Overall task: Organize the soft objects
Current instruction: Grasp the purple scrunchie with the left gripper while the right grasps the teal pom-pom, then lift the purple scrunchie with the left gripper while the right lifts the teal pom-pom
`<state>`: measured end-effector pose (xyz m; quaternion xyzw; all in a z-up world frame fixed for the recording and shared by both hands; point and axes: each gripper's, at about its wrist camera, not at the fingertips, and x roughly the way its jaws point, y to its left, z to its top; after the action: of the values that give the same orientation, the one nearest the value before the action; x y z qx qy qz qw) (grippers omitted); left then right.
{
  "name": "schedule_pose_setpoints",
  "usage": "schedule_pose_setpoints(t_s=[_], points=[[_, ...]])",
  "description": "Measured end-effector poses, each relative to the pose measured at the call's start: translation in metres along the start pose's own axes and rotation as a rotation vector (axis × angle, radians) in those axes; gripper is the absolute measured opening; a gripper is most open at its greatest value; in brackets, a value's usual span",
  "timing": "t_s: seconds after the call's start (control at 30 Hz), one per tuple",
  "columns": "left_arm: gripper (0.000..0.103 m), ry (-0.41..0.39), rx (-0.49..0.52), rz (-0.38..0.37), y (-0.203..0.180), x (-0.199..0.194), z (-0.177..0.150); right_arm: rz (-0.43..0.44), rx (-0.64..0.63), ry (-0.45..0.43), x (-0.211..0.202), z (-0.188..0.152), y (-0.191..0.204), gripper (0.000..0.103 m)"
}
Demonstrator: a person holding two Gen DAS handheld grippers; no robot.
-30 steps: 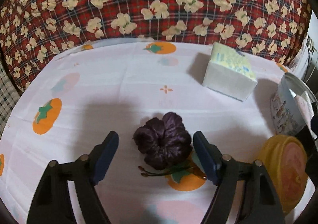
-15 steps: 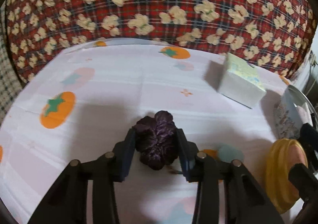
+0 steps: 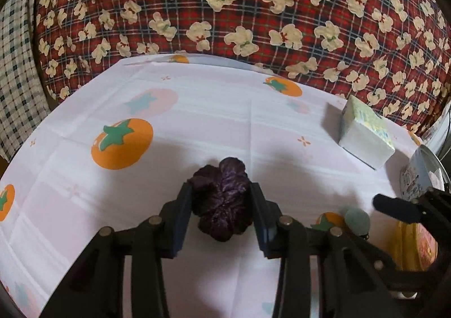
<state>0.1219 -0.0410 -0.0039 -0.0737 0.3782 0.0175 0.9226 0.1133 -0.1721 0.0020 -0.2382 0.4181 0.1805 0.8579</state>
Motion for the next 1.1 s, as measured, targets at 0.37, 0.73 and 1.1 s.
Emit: schedule_pose_setpoints(t_s=[0.37, 0.73, 1.1], points=[[0.039, -0.003, -0.006, -0.001, 0.002, -0.001, -0.001, 0.011, -0.009, 0.092, 0.013, 0.0, -0.003, 0.041], [0.039, -0.026, -0.018, 0.009, 0.004, -0.005, 0.0, 0.03, -0.008, 0.04, 0.01, -0.002, 0.006, 0.028], [0.04, -0.087, -0.048, 0.035, 0.01, -0.016, -0.002, 0.055, 0.017, -0.05, 0.003, -0.007, 0.016, 0.028]])
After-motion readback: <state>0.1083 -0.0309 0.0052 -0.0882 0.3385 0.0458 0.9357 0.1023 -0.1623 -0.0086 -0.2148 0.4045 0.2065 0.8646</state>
